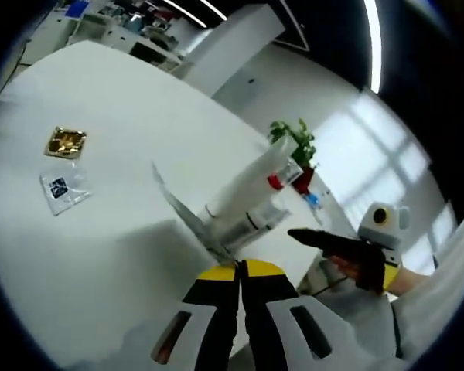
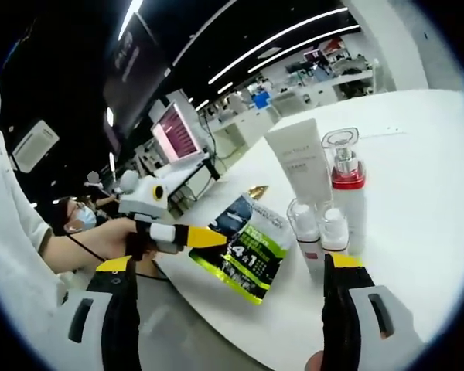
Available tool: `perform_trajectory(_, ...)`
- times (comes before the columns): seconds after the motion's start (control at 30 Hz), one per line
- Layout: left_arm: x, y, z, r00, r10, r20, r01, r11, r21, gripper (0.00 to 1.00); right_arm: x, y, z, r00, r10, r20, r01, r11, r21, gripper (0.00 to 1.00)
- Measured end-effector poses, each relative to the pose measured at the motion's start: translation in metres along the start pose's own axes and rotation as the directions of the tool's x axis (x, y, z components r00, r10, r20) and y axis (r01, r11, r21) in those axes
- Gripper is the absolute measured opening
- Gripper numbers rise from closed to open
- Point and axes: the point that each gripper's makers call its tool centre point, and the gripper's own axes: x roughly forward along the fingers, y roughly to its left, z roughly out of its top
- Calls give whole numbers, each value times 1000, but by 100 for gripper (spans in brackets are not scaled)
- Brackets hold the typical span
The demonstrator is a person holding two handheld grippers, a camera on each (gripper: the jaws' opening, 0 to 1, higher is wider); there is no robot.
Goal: Arrange the skincare products in the storage area until every visible bottle or jar stands upright without overlapping.
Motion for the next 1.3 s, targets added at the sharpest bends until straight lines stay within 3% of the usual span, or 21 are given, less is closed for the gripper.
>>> perform_trajectory(0.27,9,14,-11,998,43,-46,-42,999,22,0,-10,-18,1,999,-49,-3,49,999,-18,100)
perform_trajectory(0.37,9,29,-18,989,122,-85,-116,991,68,0,-14,-26,1,998,-64,-1,64,998,-16,100)
perform_trajectory(0.53,11,42,-21,977,188,-101,-182,981,67,0,-14,-29,0,997,-72,-1,72,997,-10,100)
perform_trajectory(0.63,6,55,-27,949,283,-137,-260,951,164,0,-10,-23,-6,998,-60,-22,60,998,-26,100)
perform_trajectory(0.7,7,57,-29,939,313,-144,-282,939,198,1,-9,-21,-7,998,-56,-28,55,998,-31,100)
perform_trajectory(0.87,7,65,-34,911,375,-170,-314,900,302,2,-11,-25,-6,998,-60,-22,59,998,-18,100)
perform_trajectory(1.03,8,66,-38,885,430,-177,-347,864,364,6,-11,-24,-5,998,-63,-15,63,998,-12,100)
perform_trajectory(1.3,2,84,-42,844,498,-197,-371,809,457,12,-11,-22,-5,998,-60,-14,59,998,-13,100)
